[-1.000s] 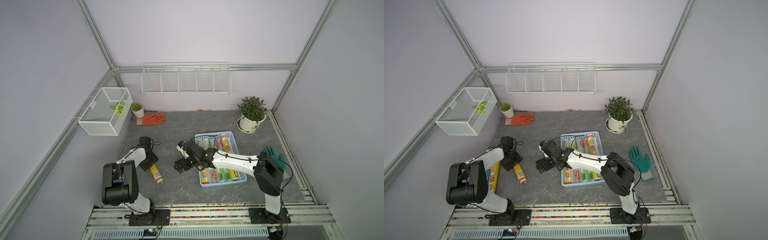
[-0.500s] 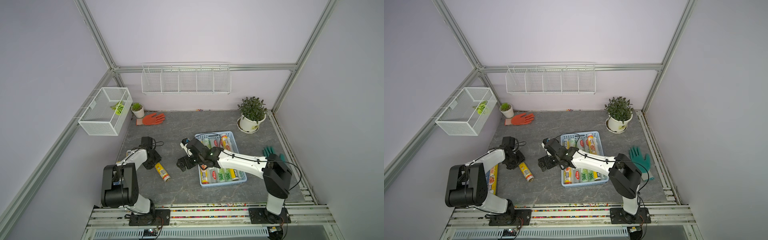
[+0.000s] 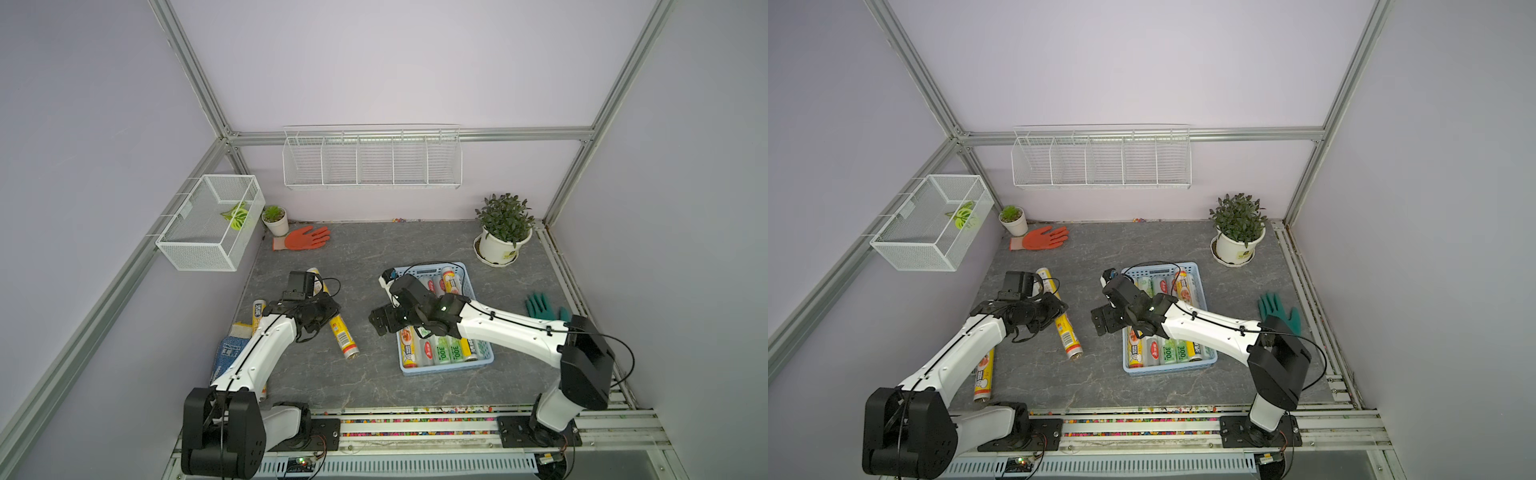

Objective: Put the plastic wrap into the basket
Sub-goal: Pick up the plastic wrap from the center of the board, then place the plastic wrap in the basket.

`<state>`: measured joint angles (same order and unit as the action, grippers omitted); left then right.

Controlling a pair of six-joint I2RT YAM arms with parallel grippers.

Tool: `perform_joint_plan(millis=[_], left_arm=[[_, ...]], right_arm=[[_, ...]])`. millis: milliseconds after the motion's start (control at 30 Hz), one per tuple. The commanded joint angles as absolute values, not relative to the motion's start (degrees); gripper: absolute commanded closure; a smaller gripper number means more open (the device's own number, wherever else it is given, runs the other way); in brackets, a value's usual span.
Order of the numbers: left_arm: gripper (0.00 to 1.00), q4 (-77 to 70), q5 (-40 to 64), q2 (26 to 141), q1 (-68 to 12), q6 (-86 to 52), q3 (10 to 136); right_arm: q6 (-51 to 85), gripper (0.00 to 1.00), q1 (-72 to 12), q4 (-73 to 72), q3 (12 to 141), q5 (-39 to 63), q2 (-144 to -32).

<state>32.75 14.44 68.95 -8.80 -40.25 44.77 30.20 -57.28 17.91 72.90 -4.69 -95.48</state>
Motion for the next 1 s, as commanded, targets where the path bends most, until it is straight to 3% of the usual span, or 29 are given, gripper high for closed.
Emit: perform_joint_plan(millis=[0,300,567,967], left_arm=[[0.95,30.29,18.06,66.67,-11.21,-42.93,46.00],[0.96,25.05,16.37,68.26,-25.84,-49.01,52.30],[0.98,21.32,14.60,82.01,-38.27,-50.23,63.39],[1.00,18.22,16.15,95.43,-46.31,-53.69,71.54]], right_arm=[[31.98,0.02,-56.69,18.16,70.33,-10.17,-91.75],[37.54,0.02,-51.20,17.50,62.06,-12.72,-81.54],[42.87,0.02,-43.38,18.15,54.60,-9.71,-73.68],[45.33,0.02,-36.08,22.80,46.59,-10.71,-63.99]])
